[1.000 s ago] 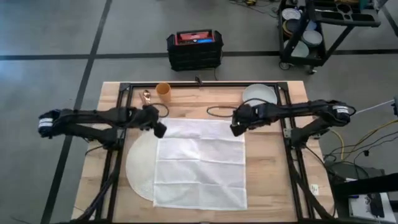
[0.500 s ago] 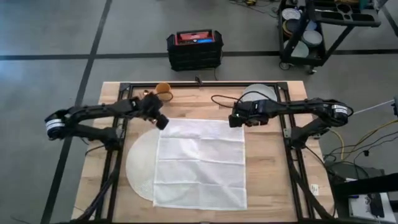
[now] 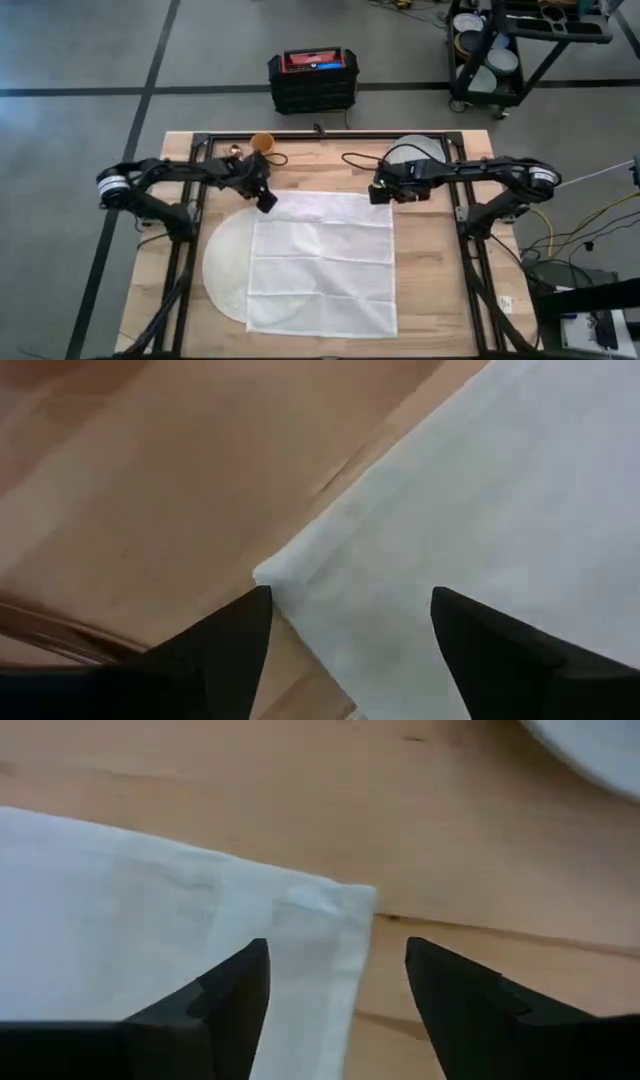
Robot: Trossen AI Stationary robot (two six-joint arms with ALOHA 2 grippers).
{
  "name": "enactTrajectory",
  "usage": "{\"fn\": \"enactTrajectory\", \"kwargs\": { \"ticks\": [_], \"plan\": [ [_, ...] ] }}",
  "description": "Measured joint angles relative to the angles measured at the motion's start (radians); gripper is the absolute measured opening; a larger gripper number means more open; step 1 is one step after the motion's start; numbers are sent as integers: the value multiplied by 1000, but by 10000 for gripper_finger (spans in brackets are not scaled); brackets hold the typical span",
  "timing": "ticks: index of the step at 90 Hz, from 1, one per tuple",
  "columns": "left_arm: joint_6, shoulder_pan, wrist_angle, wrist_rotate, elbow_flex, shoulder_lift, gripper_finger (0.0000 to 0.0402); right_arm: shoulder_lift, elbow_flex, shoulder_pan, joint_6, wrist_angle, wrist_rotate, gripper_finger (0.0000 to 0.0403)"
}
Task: Set table place
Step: Fold the white napkin
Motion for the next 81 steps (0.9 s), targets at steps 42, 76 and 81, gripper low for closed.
{"fn": "enactTrajectory", "kwargs": {
  "ticks": [42, 76, 81],
  "plan": [
    [0, 2, 33, -100, 1, 20, 251, 28, 0, -45, -56, 32, -27, 209],
    [53, 2, 29, -108, 1, 27, 231, 28, -13, -62, -60, 36, -41, 200],
    [53, 3, 28, -109, 1, 28, 226, 28, -19, -62, -57, 48, -46, 195]
  ]
}}
